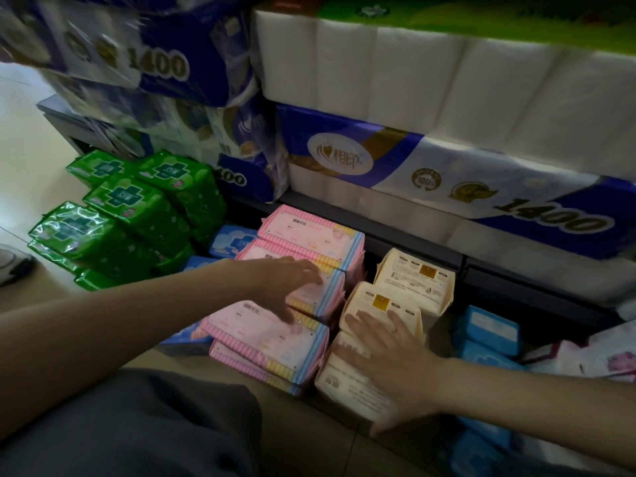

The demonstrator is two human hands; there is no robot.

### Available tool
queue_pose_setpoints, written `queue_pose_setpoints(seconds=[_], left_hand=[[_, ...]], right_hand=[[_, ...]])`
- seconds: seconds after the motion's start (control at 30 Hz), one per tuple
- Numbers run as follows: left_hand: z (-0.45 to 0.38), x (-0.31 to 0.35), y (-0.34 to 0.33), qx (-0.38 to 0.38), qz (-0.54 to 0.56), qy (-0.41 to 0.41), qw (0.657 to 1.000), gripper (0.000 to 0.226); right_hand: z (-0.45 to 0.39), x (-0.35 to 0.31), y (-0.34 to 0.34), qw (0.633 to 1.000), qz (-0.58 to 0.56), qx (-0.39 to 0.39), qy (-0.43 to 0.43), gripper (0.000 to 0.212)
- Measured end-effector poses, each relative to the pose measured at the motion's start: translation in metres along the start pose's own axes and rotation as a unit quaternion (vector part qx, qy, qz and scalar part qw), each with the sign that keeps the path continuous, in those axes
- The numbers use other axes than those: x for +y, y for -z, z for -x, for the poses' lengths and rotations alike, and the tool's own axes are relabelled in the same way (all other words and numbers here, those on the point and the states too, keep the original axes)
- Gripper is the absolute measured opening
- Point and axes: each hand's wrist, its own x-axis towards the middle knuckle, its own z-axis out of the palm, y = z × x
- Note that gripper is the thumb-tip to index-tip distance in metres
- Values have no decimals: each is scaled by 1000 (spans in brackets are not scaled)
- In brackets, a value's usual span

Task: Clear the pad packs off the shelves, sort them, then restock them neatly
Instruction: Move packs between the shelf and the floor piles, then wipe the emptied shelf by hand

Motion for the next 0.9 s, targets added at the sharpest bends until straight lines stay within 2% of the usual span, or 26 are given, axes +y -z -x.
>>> queue_pose_setpoints(seconds=[0.07,0.13,0.2,0.3,0.37,0.43,0.53,0.67,0.8,0.9], left_hand=[[-3,-5,16,64,29,15,997,72],[-3,-17,40,164,42,38,985,63],[6,-35,75,309,81,49,946,56],[44,-66,142,514,124,61,846,45],[79,-86,185,596,104,69,793,41],[118,-105,222,660,79,55,745,37],[167,-133,263,709,43,54,702,30],[207,-182,288,714,-3,113,691,31],[236,-240,295,724,32,149,672,33],[253,-288,304,714,37,195,671,36]], right_hand=[[8,4,32,999,-32,-29,-7,102],[16,10,78,999,-41,8,-24,84],[24,17,135,991,-8,126,-34,64],[40,25,231,936,2,350,-16,54],[52,22,293,882,17,470,12,44],[61,12,351,840,26,542,26,34],[62,-5,421,812,33,581,34,26],[42,-22,495,801,50,596,10,24],[9,-33,549,814,74,575,-29,30],[-16,-35,583,825,98,553,-57,32]])
